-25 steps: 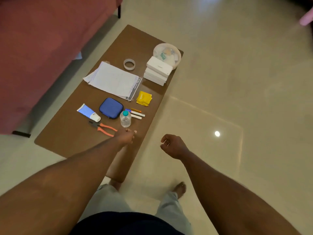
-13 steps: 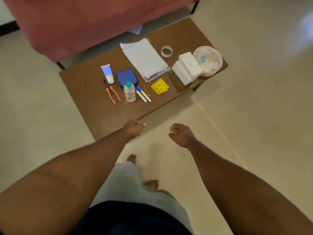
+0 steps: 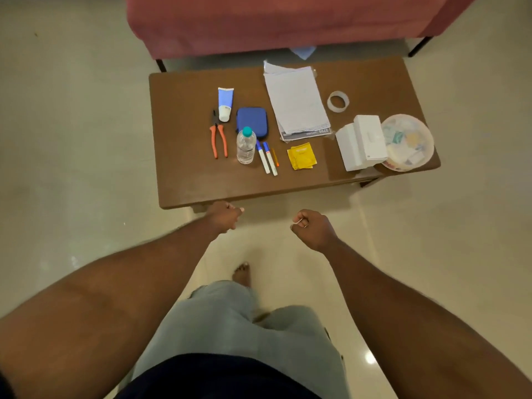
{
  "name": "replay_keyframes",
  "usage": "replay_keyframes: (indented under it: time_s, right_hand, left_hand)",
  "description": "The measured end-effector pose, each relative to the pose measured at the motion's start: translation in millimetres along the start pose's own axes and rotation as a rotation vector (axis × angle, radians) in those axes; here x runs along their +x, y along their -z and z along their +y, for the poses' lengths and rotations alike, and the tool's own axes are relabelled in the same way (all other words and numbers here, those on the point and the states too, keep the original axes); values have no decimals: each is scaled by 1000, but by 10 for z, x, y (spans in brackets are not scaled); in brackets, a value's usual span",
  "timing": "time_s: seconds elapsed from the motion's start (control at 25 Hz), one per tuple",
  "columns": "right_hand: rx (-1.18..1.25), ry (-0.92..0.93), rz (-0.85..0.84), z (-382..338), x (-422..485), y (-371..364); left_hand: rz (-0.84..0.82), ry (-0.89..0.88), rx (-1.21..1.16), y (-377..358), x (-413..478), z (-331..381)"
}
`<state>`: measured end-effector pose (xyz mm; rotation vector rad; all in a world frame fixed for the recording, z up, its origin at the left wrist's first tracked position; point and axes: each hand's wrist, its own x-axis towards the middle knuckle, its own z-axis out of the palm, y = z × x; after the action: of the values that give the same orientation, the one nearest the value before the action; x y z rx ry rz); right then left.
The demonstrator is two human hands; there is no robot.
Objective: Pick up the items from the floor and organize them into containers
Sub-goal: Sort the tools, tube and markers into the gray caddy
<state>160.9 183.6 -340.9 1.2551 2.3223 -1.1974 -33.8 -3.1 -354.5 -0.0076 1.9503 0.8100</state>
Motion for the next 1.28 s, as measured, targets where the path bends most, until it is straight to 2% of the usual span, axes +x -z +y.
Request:
replay_keyframes:
  time_s: [0.4, 0.6, 0.8, 1.0, 1.12, 1.2, 1.28]
  right_hand:
    - [-123, 135, -243, 482, 750, -517]
    - [-195, 227, -288, 650, 1508, -1079]
    - [-218, 251, -299, 805, 2313, -1942]
    - [-119, 236, -186, 838, 2971, -2546]
    - [8, 163, -124, 954, 3519, -2898]
    - [114, 139, -114, 1067, 3963, -3135]
    - [245, 97, -91, 941, 3775, -3187]
  left_hand:
    - [157, 113, -130, -325, 455, -556]
    - [226, 43, -141, -548, 1166, -842]
    - [306, -24, -94, -657, 2199, -1351]
    - [467, -108, -49, -687, 2963, -1767]
    - [572, -140, -188, -673, 3351, -1911]
    - [599, -155, -254, -659, 3585, -1998]
    - [572, -187, -280, -619, 3712, -2038]
